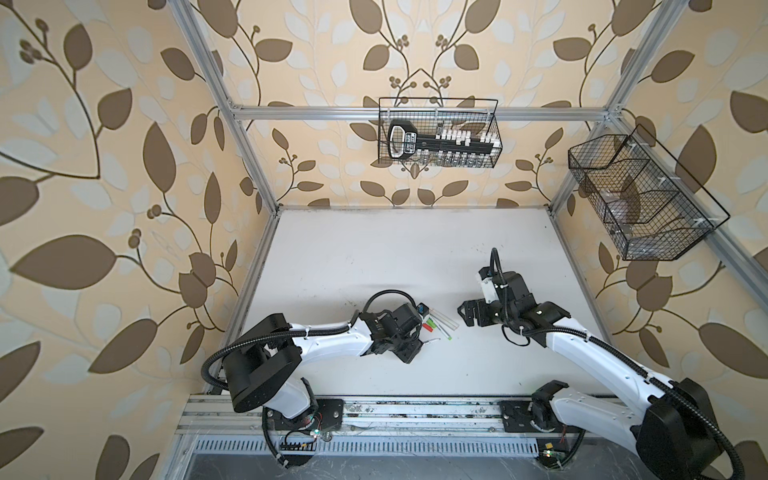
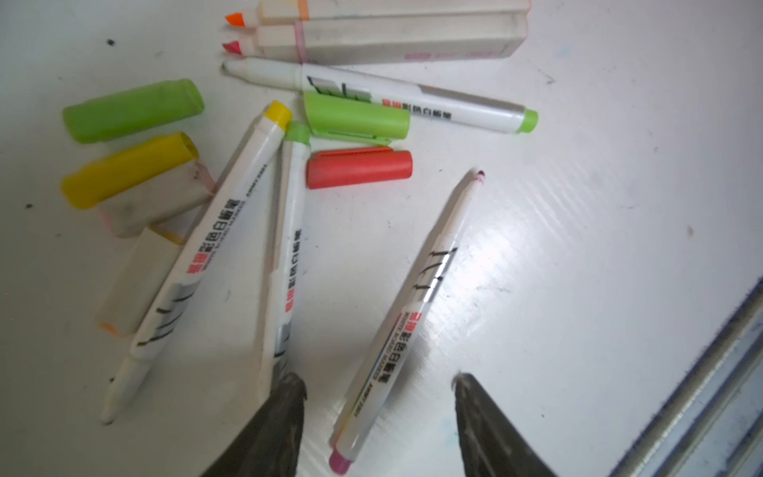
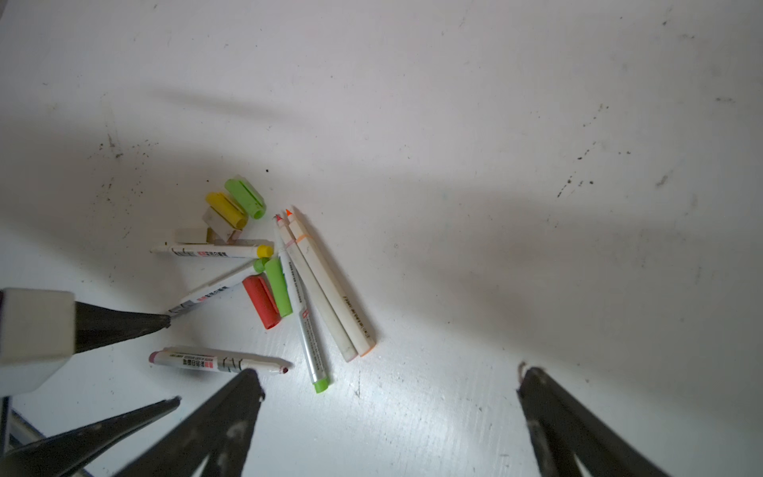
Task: Insert the pens into the pen caps
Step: 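Close the left gripper on the white marker with the pink tip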
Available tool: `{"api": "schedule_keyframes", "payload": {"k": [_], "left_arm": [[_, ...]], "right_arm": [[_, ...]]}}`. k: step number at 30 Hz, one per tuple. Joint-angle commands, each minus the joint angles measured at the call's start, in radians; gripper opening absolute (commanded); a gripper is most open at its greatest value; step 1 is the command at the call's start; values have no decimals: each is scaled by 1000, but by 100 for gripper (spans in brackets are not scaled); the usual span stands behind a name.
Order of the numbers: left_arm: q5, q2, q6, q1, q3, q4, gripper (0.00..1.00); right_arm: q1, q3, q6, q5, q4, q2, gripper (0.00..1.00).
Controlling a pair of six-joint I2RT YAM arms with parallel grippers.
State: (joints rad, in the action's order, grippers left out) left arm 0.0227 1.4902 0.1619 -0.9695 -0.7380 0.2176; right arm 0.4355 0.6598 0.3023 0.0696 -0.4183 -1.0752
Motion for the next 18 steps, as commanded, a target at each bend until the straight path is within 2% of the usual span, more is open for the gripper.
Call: {"api": "schedule_keyframes", "payload": {"k": [1, 12, 18], "left_arm": [[-20, -3, -71, -9, -18, -60, 57], [34, 58, -139, -9, -49, -31, 55], [36, 103, -148, -16, -67, -16, 43]], "right_arm": [[-9, -1, -22, 44, -32, 26, 99], [-22, -13, -24, 63, -8, 48, 99], [-29, -12, -28, 67, -8, 51, 99]]}}
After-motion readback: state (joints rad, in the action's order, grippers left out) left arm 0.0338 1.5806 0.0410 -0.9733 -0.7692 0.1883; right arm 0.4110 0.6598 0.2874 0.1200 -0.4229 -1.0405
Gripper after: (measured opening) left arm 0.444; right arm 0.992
